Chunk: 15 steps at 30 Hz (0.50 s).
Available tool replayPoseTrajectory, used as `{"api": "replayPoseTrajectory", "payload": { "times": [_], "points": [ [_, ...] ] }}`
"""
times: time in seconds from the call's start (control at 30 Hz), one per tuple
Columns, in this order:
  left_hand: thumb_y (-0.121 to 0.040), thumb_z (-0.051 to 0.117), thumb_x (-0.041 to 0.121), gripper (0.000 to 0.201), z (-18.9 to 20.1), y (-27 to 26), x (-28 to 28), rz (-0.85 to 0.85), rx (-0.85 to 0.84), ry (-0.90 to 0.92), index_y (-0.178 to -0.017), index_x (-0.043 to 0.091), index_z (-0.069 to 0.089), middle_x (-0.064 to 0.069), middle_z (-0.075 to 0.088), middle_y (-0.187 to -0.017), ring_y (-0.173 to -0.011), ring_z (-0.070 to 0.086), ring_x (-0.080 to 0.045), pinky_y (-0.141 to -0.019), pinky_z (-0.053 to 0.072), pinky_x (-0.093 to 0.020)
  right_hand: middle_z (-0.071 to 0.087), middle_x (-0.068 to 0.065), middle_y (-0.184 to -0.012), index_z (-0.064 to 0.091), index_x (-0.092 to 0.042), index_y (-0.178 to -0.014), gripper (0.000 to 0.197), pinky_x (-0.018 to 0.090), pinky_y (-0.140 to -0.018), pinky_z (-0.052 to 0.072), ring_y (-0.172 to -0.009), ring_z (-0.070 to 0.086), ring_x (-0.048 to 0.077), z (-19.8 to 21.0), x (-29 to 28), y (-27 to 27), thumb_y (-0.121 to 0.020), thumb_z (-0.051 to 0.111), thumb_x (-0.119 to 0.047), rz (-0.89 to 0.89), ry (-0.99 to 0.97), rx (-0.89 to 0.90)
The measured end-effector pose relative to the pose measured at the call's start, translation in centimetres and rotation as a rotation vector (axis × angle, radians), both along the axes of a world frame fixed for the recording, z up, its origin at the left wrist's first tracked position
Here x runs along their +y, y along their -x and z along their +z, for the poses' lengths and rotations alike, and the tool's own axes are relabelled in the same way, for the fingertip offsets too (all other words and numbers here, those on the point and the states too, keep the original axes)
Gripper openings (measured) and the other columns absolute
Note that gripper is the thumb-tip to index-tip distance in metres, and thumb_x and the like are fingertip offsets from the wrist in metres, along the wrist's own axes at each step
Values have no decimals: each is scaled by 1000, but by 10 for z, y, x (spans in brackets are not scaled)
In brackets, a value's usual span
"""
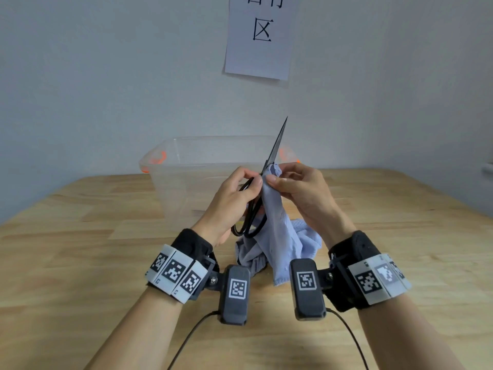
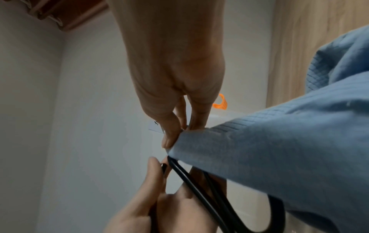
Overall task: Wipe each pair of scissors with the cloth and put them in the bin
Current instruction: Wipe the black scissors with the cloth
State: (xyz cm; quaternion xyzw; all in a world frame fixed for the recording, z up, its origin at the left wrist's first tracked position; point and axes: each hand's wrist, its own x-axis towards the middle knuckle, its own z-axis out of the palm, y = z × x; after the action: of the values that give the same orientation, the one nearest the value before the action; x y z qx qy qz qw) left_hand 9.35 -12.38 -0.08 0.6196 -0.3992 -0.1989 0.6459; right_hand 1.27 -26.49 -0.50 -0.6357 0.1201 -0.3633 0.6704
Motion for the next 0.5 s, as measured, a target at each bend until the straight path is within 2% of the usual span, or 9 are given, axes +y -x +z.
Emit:
{"api": "replayPoseTrajectory", "payload": {
  "times": [0.07,0.1,0.17,0.2,0.3,0.4,0.5],
  "points": [
    [-102,53,32,19,-3,2,-2,-10,-14,11,-94,17,59,-22,67,-99,-85,66,-31,-79,56,-54,69,6,-78,65,3,-100,26,38,-84,57,-79,69,23,-2,3,-3,-81,79,-6,-37,12,10],
    [-102,52,34,20,-4,3,-3,-6,-20,18,-91,18,60,-17,69,-97,-90,66,-30,-83,55,-54,70,9,-82,62,6,-106,31,36,-82,58,-80,69,22,-2,5,-4,-82,78,-7,-54,20,15],
    [-103,49,34,23,-4,5,-4,14,-29,26,-89,21,60,0,70,-91,-94,66,-23,-85,56,-49,70,12,-87,58,8,-111,34,27,-74,59,-77,69,17,-3,9,-6,-86,75,-6,-86,60,27],
    [-103,47,35,24,-4,5,-4,21,-31,29,-90,19,59,1,69,-90,-93,66,-22,-84,56,-48,70,12,-88,57,7,-111,33,23,-71,58,-76,69,15,-3,11,-7,-86,75,-6,-99,93,38],
    [-104,46,35,30,-4,3,-4,28,-31,36,-92,10,54,-15,61,-91,-85,60,-27,-79,56,-54,71,15,-92,59,2,-106,26,23,-72,57,-80,70,17,-5,11,-7,-86,74,-3,-112,163,51],
    [-105,45,33,29,-4,1,-2,22,14,51,-85,12,51,-16,59,-87,-77,58,-29,-65,57,-40,71,7,-87,61,-8,-95,19,23,-75,56,-78,70,12,-9,8,-5,-84,72,4,-119,233,67],
    [-105,47,32,27,-4,0,-2,15,58,70,-85,15,53,-16,61,-86,-75,60,-29,-62,57,-35,71,4,-81,63,-7,-93,19,23,-73,56,-73,69,10,-7,7,-3,-85,67,10,-77,188,56]
  ]
}}
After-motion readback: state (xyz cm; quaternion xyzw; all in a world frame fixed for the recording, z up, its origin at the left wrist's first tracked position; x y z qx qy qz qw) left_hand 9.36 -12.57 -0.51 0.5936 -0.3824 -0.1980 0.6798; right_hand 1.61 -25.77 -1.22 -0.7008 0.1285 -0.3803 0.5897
